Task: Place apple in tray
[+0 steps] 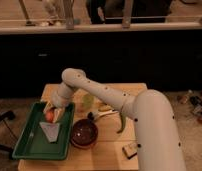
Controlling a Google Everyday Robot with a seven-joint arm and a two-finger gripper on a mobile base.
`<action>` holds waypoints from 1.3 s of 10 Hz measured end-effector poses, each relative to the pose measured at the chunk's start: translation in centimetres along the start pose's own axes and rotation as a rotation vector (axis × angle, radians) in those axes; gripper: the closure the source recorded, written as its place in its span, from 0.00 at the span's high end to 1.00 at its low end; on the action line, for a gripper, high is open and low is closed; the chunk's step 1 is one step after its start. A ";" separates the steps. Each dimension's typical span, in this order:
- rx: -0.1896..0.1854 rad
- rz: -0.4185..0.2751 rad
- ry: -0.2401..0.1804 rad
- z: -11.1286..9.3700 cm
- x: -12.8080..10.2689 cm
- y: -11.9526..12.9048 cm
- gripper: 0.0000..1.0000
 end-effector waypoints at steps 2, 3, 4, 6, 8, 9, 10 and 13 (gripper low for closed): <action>0.008 0.023 -0.009 0.1 0.3 -0.1 0.02; 0.012 0.033 -0.014 0.2 0.5 -0.2 0.02; 0.017 0.046 -0.022 0.3 0.7 -0.3 0.03; 0.026 0.067 -0.043 0.3 1.0 -0.5 0.17; 0.056 0.096 -0.072 0.2 1.2 -0.8 0.37; 0.084 0.110 -0.088 0.0 1.4 -0.9 0.49; 0.108 0.120 -0.100 -0.2 1.5 -1.1 0.57; 0.157 0.140 -0.107 -0.7 1.8 -1.3 0.80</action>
